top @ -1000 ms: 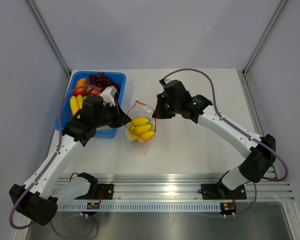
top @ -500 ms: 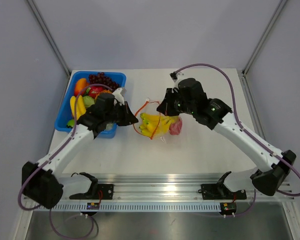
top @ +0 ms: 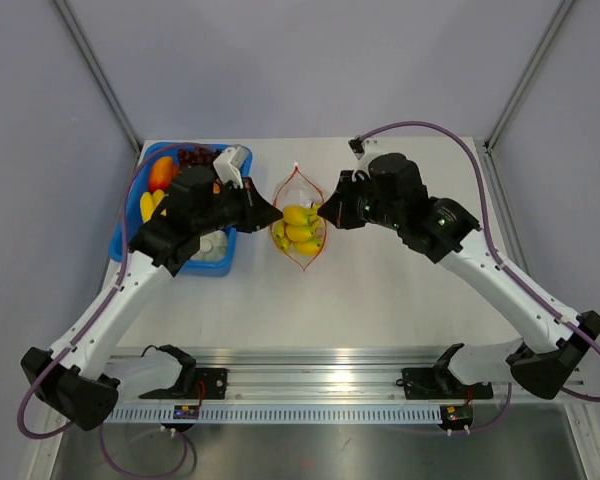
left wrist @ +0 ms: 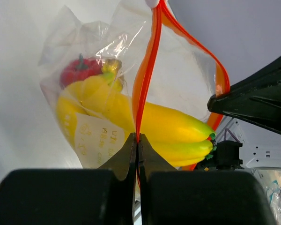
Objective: Place the food in the zip-top bag and seal the zipper
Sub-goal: Adjust the zipper food storage bag at the center of the board.
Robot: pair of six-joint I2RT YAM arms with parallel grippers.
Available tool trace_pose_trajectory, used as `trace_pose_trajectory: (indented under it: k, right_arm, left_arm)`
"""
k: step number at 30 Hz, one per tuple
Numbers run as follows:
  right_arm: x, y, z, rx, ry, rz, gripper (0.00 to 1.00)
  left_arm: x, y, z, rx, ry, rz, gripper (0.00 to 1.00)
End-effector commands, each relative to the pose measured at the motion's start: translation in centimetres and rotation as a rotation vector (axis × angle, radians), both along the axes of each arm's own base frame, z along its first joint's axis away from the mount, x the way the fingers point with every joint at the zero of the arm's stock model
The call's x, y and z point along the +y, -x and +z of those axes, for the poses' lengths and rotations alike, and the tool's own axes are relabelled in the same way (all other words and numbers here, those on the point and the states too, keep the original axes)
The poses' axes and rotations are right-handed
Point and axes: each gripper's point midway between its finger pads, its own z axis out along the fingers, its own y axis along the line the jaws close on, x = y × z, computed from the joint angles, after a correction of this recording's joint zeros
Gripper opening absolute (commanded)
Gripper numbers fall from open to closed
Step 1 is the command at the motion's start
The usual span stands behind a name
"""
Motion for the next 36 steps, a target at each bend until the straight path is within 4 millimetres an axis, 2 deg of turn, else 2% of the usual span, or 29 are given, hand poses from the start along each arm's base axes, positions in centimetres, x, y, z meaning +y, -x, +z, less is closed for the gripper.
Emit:
trace_pose_trajectory:
  k: [1, 2, 3, 4, 5, 6, 8, 9, 10, 11, 13, 15, 17, 18, 19, 20, 24, 26, 27, 28, 29, 30, 31, 32, 33, 34, 35, 36]
  right_arm:
    - [0.8, -0.6, -5.8, 0.082, 0.053, 0.008, 0.00]
    - [0.6, -1.0, -7.6, 0.101, 0.083, -0.017, 0.00]
    - [0.5, -1.3, -10.5, 0.152, 0.133, -0.035, 0.00]
    - [0.1, -1.3, -12.9, 0.189, 0.185, -0.047, 0.00]
    - [-0.6, -1.4, -14.4, 0.217, 0.238, -0.077, 0.00]
    - [-0.7, -1.4, -15.8, 0.249, 0.280, -0.077, 0.00]
    - [-0.6, -1.4, -14.8, 0.252, 0.280, -0.076, 0.00]
    - [-0.5, -1.4, -13.0, 0.221, 0.244, -0.071, 0.00]
    - [-0.1, -1.6, -10.8, 0.183, 0.198, -0.067, 0.00]
    - [0.0, -1.6, -8.9, 0.150, 0.159, -0.062, 0.00]
    - [0.3, -1.0, -3.2, 0.057, 0.050, -0.034, 0.00]
    - [0.4, -0.1, 0.4, -0.001, -0.036, 0.004, 0.00]
    - [0.5, 0.4, 2.0, -0.023, -0.081, 0.020, 0.00]
    - [0.4, 0.6, 2.1, -0.027, -0.088, 0.024, 0.00]
    - [0.4, 0.5, 0.5, -0.006, -0.064, 0.017, 0.00]
    - [0.4, 0.3, -0.6, 0.016, -0.048, 0.006, 0.00]
    - [0.1, -0.3, -9.0, 0.175, 0.102, -0.043, 0.00]
    - [-0.6, 0.0, -11.0, 0.231, 0.169, -0.067, 0.00]
    - [-0.8, 0.0, -10.6, 0.231, 0.170, -0.070, 0.00]
    - [-0.5, -0.1, -9.1, 0.208, 0.140, -0.062, 0.00]
    - [-0.4, 0.0, -7.7, 0.180, 0.111, -0.058, 0.00]
    - [-0.6, 0.2, -5.4, 0.134, 0.067, -0.051, 0.00]
    - [-0.3, 0.3, -2.5, 0.082, 0.015, -0.034, 0.00]
    - [-0.4, 0.5, -0.8, 0.047, -0.012, -0.022, 0.00]
    - [-0.7, 1.0, 1.2, 0.009, -0.049, -0.014, 0.00]
    - [-0.6, 1.3, 3.1, -0.025, -0.088, 0.003, 0.00]
    - [-0.9, 1.7, 4.2, -0.052, -0.110, 0.010, 0.00]
    - [-0.9, 1.8, 4.4, -0.061, -0.119, 0.015, 0.00]
  left_arm:
    - [-0.1, -0.2, -7.3, 0.130, -0.087, -0.007, 0.00]
    - [-0.1, -0.2, -9.1, 0.161, -0.100, -0.007, 0.00]
    - [-0.4, -0.2, -11.7, 0.223, -0.120, -0.018, 0.00]
    - [-0.4, 0.2, -13.3, 0.259, -0.132, -0.025, 0.00]
    - [-0.4, 0.7, -15.0, 0.294, -0.141, -0.033, 0.00]
    - [-0.6, 1.0, -15.5, 0.311, -0.136, -0.044, 0.00]
    - [-0.8, 1.0, -14.5, 0.294, -0.131, -0.052, 0.00]
    - [-0.8, 0.9, -13.5, 0.269, -0.128, -0.054, 0.00]
    - [-0.7, 0.9, -11.8, 0.233, -0.115, -0.052, 0.00]
    - [-0.8, 0.5, -9.1, 0.187, -0.095, -0.052, 0.00]
    - [-0.9, 0.6, -5.4, 0.113, -0.053, -0.061, 0.00]
    - [-0.8, 0.9, -1.4, 0.024, -0.001, -0.057, 0.00]
    - [-0.5, 0.9, -0.2, -0.008, 0.013, -0.038, 0.00]
    - [-0.3, 0.8, -0.9, 0.004, 0.001, -0.025, 0.00]
    - [-0.3, 0.6, -1.9, 0.021, -0.010, -0.019, 0.00]
    - [-0.4, 0.2, -3.8, 0.067, -0.034, -0.010, 0.00]
    - [-0.9, 0.5, -11.0, 0.243, -0.130, -0.038, 0.00]
    - [-1.2, 1.0, -11.7, 0.271, -0.141, -0.056, 0.00]
    - [-1.2, 1.1, -11.1, 0.254, -0.135, -0.061, 0.00]
    - [-1.3, 1.1, -10.1, 0.234, -0.124, -0.064, 0.00]
    - [-1.5, 0.8, -8.3, 0.193, -0.100, -0.067, 0.00]
    - [-1.7, 0.9, -6.8, 0.163, -0.076, -0.079, 0.00]
    - [-1.7, 1.1, -4.4, 0.102, -0.037, -0.085, 0.00]
    - [-1.8, 1.1, -2.3, 0.054, -0.008, -0.086, 0.00]
    - [-1.7, 1.1, -1.2, 0.024, 0.006, -0.079, 0.00]
    - [-1.4, 1.2, -0.1, -0.005, 0.016, -0.068, 0.00]
    - [-1.2, 1.0, -0.1, -0.016, 0.008, -0.057, 0.00]
    - [-0.9, 0.7, -0.6, -0.014, -0.009, -0.036, 0.00]
